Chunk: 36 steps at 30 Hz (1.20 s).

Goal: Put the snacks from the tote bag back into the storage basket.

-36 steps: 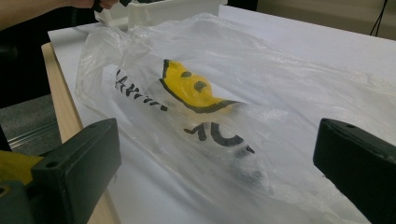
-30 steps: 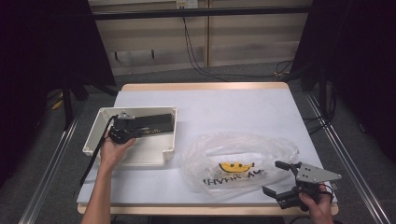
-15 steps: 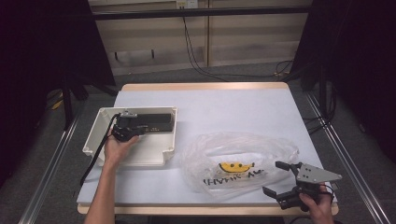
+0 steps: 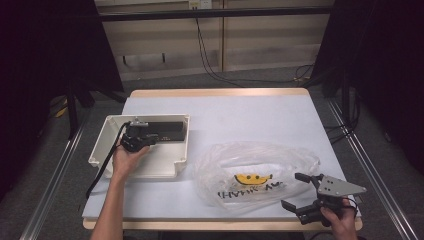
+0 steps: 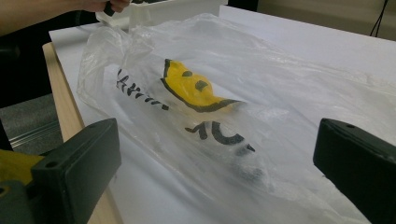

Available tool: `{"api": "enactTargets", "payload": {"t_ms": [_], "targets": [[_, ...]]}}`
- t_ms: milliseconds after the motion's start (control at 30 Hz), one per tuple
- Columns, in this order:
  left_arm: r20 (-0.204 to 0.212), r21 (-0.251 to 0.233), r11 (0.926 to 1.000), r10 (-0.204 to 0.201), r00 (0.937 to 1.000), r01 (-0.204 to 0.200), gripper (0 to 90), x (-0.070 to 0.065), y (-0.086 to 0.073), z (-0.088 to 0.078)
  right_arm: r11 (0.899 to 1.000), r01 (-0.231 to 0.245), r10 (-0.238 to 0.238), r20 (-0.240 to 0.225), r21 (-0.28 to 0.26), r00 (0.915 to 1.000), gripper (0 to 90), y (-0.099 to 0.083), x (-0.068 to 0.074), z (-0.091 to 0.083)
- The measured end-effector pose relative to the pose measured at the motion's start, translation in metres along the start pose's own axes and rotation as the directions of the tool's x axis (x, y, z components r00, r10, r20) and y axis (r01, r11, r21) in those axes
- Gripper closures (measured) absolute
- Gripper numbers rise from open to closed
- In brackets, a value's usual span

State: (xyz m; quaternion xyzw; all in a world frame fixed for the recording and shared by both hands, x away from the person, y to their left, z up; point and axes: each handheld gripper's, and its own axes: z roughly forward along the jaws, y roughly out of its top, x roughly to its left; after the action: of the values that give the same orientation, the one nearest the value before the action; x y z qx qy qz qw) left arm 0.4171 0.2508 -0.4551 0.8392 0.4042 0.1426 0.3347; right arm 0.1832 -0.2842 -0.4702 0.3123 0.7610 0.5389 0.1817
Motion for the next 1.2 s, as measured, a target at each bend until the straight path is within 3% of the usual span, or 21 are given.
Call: {"api": "enactTargets", "payload": {"t_ms": [133,300,467,500,600,667,767,867,933,1100,1200], "targets": [[0.005,-0.044,0.9990,0.009,0.9999,-0.009,82.4,-0.002,0.000,-0.016,1.000,0.002,-0.002,-0.003,-0.004,1.0000,0.3,0.000,0.001,0.000],[0.013,-0.108,0.9936,0.035,0.9993,-0.034,56.5,0.001,-0.002,-0.048,1.000,0.001,-0.001,0.001,-0.007,1.0000,0.3,0.001,0.001,0.000],[0.004,-0.219,0.9757,-0.004,1.0000,0.005,23.5,0.006,-0.006,-0.086,1.000,0.003,-0.003,-0.002,-0.009,1.0000,0.3,0.001,0.001,0.001],[0.001,-0.229,0.9734,0.010,1.0000,-0.010,20.1,0.007,-0.007,-0.092,1.000,0.003,-0.003,-0.003,-0.009,1.0000,0.3,0.001,0.001,0.001],[0.004,-0.275,0.9613,0.017,0.9999,-0.015,13.7,0.010,-0.011,-0.107,1.000,0.002,-0.002,-0.002,-0.006,1.0000,0.3,0.002,0.001,0.001],[-0.037,-0.276,0.9610,0.014,0.9992,-0.023,10.9,0.013,-0.014,-0.113,1.000,-0.001,0.001,-0.001,-0.008,1.0000,0.3,0.002,0.001,0.001],[-0.035,-0.300,0.9538,-0.018,0.9992,0.006,5.5,0.012,-0.021,-0.120,1.000,-0.001,0.001,0.001,-0.011,1.0000,0.3,0.002,0.001,0.001],[-0.061,-0.290,0.9553,0.040,0.9973,-0.056,2.9,0.009,-0.027,-0.127,1.000,-0.002,0.002,0.006,-0.010,1.0000,0.3,0.002,0.001,0.001],[-0.095,-0.285,0.9561,0.044,0.9945,-0.069,3.0,0.007,-0.031,-0.132,1.000,-0.002,0.002,0.007,-0.009,1.0000,0.3,0.002,0.001,0.001],[-0.113,-0.290,0.9525,0.062,0.9916,-0.093,2.6,0.015,-0.043,-0.141,1.000,-0.003,0.003,0.005,-0.010,1.0000,0.3,0.002,0.000,0.000],[-0.122,-0.304,0.9509,0.023,0.9923,-0.060,2.6,0.021,-0.051,-0.147,1.000,0.002,-0.002,0.007,-0.009,1.0000,0.3,0.002,0.000,0.000]]}}
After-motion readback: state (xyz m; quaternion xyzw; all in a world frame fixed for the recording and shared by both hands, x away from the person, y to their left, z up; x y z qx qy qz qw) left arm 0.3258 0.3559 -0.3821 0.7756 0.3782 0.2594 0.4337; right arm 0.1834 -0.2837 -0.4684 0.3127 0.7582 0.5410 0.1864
